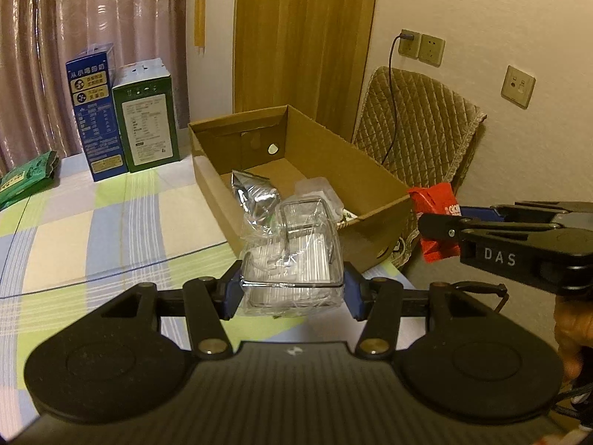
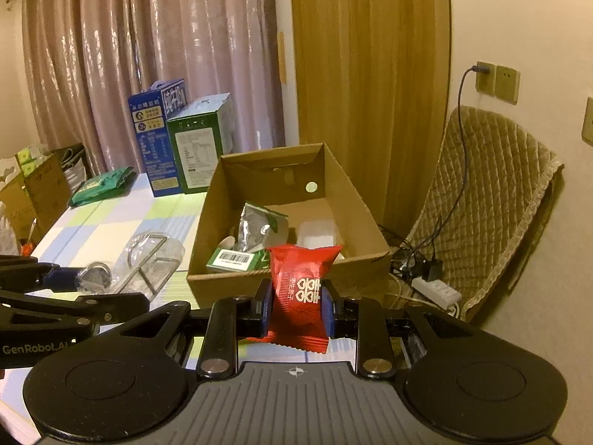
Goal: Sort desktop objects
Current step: 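Carry the wire rack with the left gripper while the right carries the candy to the box, then open the left gripper inside the box while the right gripper releases the candy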
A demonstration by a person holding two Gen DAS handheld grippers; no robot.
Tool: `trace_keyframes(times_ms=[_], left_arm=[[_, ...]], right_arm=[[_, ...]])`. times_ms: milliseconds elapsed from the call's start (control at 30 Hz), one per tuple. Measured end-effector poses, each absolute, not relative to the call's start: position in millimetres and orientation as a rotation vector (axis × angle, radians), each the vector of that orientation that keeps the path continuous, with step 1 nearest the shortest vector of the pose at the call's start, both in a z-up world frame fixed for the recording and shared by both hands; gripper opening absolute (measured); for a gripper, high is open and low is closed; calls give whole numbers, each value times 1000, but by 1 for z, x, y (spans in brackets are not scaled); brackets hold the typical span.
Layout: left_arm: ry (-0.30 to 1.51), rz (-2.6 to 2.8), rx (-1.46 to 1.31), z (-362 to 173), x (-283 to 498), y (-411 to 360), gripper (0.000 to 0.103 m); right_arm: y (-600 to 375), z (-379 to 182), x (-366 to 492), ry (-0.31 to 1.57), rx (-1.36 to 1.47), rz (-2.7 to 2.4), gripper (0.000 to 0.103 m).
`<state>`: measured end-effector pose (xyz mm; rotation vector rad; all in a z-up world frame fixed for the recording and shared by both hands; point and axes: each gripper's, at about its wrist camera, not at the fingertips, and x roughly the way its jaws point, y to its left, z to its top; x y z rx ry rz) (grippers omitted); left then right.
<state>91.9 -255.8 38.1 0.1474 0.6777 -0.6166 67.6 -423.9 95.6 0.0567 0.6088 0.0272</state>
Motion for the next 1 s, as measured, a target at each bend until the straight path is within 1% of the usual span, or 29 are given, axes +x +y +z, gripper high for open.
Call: trace_keyframes(times_ms=[467,1000], left_arm=[[672,-596,110,44,132,-284,49],[690,-560,47,38,193,-301,49]], right_arm=[[-439,102,117,606,12,66,24],[-457,98,185,627,0,94,24]])
